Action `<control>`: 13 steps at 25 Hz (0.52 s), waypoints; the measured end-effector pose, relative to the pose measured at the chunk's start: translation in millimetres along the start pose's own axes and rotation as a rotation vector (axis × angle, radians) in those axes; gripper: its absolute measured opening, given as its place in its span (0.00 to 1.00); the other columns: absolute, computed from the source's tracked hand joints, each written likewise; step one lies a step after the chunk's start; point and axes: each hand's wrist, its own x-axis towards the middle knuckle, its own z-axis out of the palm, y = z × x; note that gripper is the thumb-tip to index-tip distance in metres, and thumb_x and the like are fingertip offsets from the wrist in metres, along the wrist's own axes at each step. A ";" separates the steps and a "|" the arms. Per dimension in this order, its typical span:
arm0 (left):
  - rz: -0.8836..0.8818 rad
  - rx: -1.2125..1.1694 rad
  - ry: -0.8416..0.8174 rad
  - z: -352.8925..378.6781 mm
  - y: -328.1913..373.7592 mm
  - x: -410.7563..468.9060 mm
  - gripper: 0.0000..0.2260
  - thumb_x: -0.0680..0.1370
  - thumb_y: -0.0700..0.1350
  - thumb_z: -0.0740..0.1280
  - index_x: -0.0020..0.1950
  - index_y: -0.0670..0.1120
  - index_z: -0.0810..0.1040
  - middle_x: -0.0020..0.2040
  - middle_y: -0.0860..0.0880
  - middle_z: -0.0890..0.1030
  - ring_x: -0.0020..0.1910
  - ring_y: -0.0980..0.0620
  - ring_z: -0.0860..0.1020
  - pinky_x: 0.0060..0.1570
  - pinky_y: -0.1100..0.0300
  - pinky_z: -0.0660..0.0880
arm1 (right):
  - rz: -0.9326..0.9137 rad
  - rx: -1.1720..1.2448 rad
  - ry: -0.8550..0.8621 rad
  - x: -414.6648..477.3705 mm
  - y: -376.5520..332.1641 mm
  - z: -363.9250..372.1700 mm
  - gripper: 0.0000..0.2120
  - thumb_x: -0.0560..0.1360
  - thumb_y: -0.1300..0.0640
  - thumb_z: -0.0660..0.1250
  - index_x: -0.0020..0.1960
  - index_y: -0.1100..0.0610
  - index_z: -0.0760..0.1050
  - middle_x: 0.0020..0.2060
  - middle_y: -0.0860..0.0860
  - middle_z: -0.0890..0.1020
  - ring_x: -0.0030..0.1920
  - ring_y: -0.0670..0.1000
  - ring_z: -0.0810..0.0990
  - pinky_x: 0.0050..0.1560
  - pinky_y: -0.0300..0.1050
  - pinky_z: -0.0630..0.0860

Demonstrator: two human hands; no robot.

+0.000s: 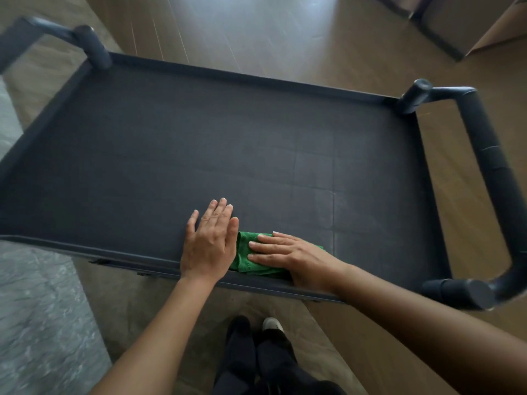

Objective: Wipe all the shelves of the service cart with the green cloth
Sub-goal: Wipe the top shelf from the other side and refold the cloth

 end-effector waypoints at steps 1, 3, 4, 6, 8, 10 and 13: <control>0.004 0.011 0.002 0.3 -0.3 0.2 0.32 0.81 0.59 0.38 0.71 0.45 0.71 0.73 0.48 0.68 0.74 0.52 0.63 0.73 0.48 0.54 | -0.003 -0.003 0.005 4.9 7.0 -4.4 0.28 0.73 0.68 0.65 0.71 0.53 0.69 0.71 0.49 0.67 0.74 0.48 0.58 0.75 0.46 0.50; 0.012 0.039 0.010 0.6 0.8 0.5 0.33 0.81 0.60 0.38 0.70 0.44 0.72 0.72 0.47 0.70 0.73 0.50 0.65 0.72 0.46 0.56 | 0.017 -0.038 0.044 18.9 26.1 -15.3 0.30 0.68 0.73 0.64 0.68 0.55 0.72 0.69 0.51 0.70 0.73 0.51 0.62 0.74 0.49 0.54; 0.014 0.053 0.009 0.6 1.3 0.6 0.33 0.81 0.60 0.38 0.69 0.43 0.73 0.71 0.46 0.71 0.72 0.50 0.66 0.72 0.44 0.57 | 0.055 -0.058 0.071 29.2 38.5 -22.8 0.32 0.66 0.75 0.62 0.67 0.56 0.73 0.69 0.53 0.71 0.73 0.53 0.63 0.74 0.51 0.55; 0.014 0.085 0.000 1.2 2.1 1.3 0.33 0.82 0.61 0.40 0.69 0.43 0.73 0.70 0.46 0.72 0.71 0.49 0.68 0.71 0.40 0.57 | 0.178 -0.077 0.128 55.0 67.5 -43.7 0.35 0.62 0.76 0.58 0.68 0.57 0.72 0.69 0.54 0.70 0.73 0.55 0.63 0.74 0.51 0.54; 0.015 0.119 -0.016 1.2 1.8 1.4 0.32 0.81 0.62 0.42 0.69 0.43 0.73 0.71 0.46 0.71 0.72 0.50 0.67 0.71 0.37 0.56 | 0.302 -0.085 0.192 82.2 95.4 -63.4 0.36 0.62 0.76 0.57 0.69 0.57 0.71 0.70 0.55 0.68 0.73 0.55 0.62 0.74 0.48 0.51; 0.017 0.137 -0.029 1.0 1.5 1.3 0.32 0.81 0.62 0.43 0.70 0.44 0.72 0.71 0.47 0.71 0.72 0.50 0.66 0.70 0.36 0.56 | 0.403 -0.086 0.250 103.5 118.2 -77.1 0.37 0.63 0.75 0.58 0.70 0.55 0.70 0.71 0.53 0.67 0.74 0.53 0.60 0.74 0.46 0.49; 0.015 0.144 -0.032 0.1 2.1 2.7 0.31 0.80 0.63 0.45 0.69 0.44 0.72 0.71 0.47 0.71 0.72 0.50 0.66 0.71 0.36 0.56 | 0.486 -0.072 0.289 116.8 127.9 -82.4 0.38 0.64 0.74 0.57 0.71 0.53 0.68 0.72 0.52 0.66 0.75 0.52 0.58 0.75 0.44 0.48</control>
